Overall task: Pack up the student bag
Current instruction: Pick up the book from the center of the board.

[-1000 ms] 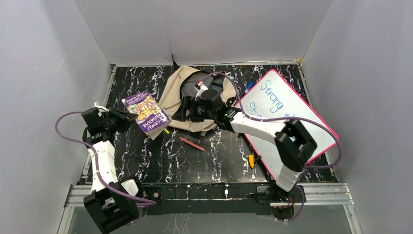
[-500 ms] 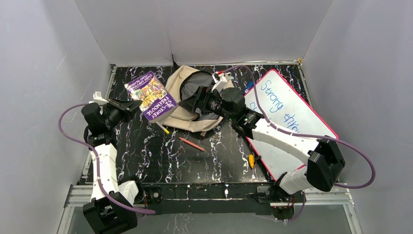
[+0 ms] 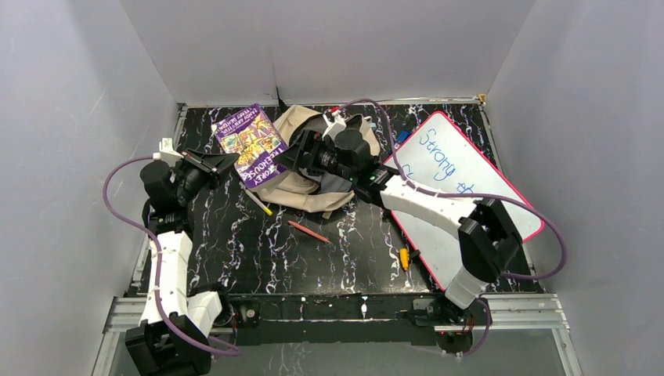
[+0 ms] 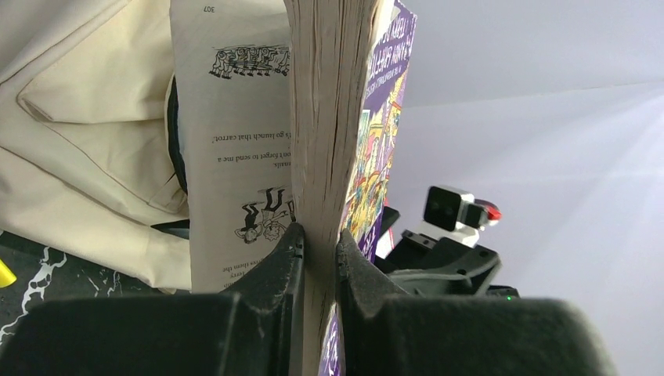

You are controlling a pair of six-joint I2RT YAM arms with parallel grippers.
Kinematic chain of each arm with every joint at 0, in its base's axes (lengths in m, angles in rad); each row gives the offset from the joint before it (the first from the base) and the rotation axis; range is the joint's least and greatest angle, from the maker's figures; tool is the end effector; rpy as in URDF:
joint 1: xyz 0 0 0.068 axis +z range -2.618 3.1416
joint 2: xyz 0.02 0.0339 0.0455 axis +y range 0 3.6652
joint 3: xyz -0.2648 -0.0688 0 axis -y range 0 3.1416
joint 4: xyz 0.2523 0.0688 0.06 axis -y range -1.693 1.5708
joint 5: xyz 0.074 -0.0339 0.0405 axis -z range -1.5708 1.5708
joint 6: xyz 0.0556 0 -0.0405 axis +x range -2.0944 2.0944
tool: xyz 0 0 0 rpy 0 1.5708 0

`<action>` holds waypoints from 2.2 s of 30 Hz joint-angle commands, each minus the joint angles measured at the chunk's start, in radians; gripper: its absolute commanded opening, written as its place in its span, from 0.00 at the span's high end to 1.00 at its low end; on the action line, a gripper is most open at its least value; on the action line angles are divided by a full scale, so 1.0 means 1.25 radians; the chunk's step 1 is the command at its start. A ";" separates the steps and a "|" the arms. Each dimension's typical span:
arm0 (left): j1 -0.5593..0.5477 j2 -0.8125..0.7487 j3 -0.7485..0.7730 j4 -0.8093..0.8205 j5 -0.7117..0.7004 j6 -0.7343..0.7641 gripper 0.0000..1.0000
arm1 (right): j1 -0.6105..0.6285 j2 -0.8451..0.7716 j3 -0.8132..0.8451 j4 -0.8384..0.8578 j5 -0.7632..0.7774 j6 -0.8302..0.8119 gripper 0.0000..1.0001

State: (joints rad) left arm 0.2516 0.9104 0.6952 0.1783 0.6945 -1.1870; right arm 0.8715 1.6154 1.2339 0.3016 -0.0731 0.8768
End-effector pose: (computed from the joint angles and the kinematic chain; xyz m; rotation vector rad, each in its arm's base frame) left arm 0.2350 0.0237 0.3231 -0.6572 1.6280 -1.2558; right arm 0.2655 0.3220 0.3295 -0.0574 1.8455 1.3498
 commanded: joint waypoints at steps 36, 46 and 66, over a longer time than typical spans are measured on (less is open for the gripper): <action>-0.096 0.054 0.193 -0.242 0.121 0.669 0.22 | -0.038 -0.364 0.019 -0.529 -0.119 -0.429 1.00; -0.330 0.080 0.208 -0.191 0.333 0.881 0.21 | -0.038 -0.421 0.019 -0.607 -0.289 -0.486 1.00; -0.382 0.025 0.143 -0.169 0.434 0.946 0.25 | -0.039 -0.513 -0.006 -0.521 -0.471 -0.512 1.00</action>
State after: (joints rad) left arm -0.2054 0.9535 0.8898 -0.0456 1.2102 -0.0181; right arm 0.8108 1.0126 1.1797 -0.5591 -0.5110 0.2817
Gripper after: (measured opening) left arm 0.750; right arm 0.319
